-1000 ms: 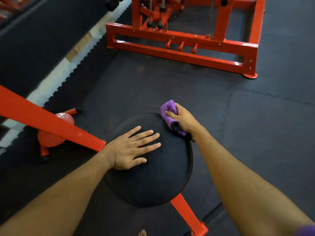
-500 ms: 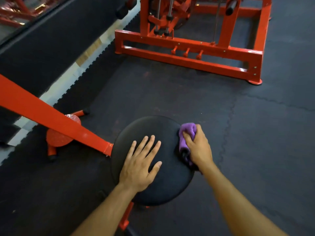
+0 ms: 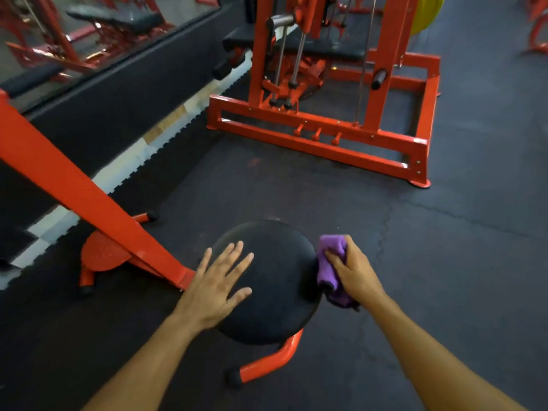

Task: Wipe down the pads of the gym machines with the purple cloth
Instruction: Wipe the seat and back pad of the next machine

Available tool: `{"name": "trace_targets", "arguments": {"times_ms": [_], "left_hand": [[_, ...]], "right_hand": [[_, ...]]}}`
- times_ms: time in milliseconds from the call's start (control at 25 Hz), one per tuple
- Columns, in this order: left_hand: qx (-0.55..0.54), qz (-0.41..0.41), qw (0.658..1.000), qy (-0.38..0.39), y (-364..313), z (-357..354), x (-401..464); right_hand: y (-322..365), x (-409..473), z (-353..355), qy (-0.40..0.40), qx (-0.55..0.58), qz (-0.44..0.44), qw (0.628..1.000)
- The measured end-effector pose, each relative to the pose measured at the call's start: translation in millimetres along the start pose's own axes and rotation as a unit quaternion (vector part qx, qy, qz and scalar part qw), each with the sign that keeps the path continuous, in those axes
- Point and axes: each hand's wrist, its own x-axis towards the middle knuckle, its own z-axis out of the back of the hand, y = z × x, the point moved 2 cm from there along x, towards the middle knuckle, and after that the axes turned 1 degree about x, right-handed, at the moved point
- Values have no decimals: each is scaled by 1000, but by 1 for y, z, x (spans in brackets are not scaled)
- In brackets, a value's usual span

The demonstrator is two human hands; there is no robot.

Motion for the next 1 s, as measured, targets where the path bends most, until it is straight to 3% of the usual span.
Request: {"name": "trace_targets", "arguments": {"times_ms": [200,360,680,800,1000], "left_hand": [[-104,157,982,14,-36,38,-63],[-158,230,959,47,-31,83,-102],[-181,324,928,14,17,116,-216],[-181,356,917,2,36,123,-255],[-192,462,866,-23,78,144,-341]], "right_hand": [[39,-89,4,46,-46,73,995],[94,-115,-19,92,-97,158,978],[169,-132,-149,219,-270,239,907],[192,-147,-193,251,-258,248,899],[247,-175,-272,295,-222,272,889]]}}
